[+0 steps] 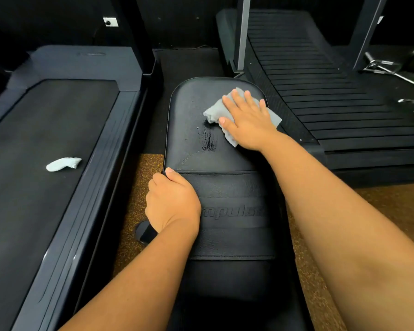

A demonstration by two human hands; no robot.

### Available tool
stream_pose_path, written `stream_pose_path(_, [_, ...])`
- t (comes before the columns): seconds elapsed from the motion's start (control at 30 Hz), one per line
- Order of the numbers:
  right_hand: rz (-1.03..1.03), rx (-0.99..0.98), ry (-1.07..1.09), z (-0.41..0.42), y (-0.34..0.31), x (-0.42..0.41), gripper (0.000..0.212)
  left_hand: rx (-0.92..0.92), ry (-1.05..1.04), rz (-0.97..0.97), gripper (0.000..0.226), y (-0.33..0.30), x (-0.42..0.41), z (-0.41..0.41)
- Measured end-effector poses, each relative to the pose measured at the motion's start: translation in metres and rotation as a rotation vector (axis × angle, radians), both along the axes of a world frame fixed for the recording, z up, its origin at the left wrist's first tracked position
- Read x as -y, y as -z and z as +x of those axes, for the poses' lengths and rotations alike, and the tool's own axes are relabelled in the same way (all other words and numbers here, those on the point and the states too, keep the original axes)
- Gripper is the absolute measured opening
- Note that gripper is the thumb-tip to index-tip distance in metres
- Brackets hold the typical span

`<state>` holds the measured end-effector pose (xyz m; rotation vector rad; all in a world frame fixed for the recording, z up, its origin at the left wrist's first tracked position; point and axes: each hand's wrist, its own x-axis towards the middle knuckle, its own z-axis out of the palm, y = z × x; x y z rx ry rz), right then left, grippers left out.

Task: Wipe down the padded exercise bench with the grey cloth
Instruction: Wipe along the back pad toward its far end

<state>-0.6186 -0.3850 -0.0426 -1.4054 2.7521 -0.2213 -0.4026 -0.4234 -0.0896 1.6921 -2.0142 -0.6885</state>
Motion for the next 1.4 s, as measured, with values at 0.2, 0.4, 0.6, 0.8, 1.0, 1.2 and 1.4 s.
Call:
stream_pose_path(0.2, [0.009,0.009,0.117,-0.027,-0.015,0.057,0.062,-0.001,-0.008,0.004,0.049,0.001,0.001,-0.002])
stream_pose_path(0.4, [0.008,-0.034,0.036,-0.015,-0.014,0.075,0.060,0.016,0.000,-0.003,0.048,0.001,0.001,-0.001])
stream_pose_path(0.6, [-0.009,-0.037,-0.141,0.043,0.002,0.031,0.060,0.005,0.004,-0.006,0.049,0.001,-0.001,-0.001])
stream_pose_path(0.8, [0.021,-0.057,-0.217,0.059,0.015,-0.023,0.059,0.002,-0.004,-0.007,0.049,0.000,0.000,-0.001])
stream_pose_path(1.0, [-0.018,-0.020,-0.072,0.029,0.005,0.001,0.059,-0.004,-0.005,-0.006,0.050,0.002,0.001,0.000])
stream_pose_path(1.2, [-0.019,-0.012,0.058,0.006,-0.004,0.045,0.060,0.006,-0.008,0.005,0.050,0.002,0.002,-0.002])
stream_pose_path(1.4, [-0.029,-0.028,0.010,0.056,0.002,0.065,0.061,0.015,-0.005,0.001,0.051,0.002,0.000,-0.001])
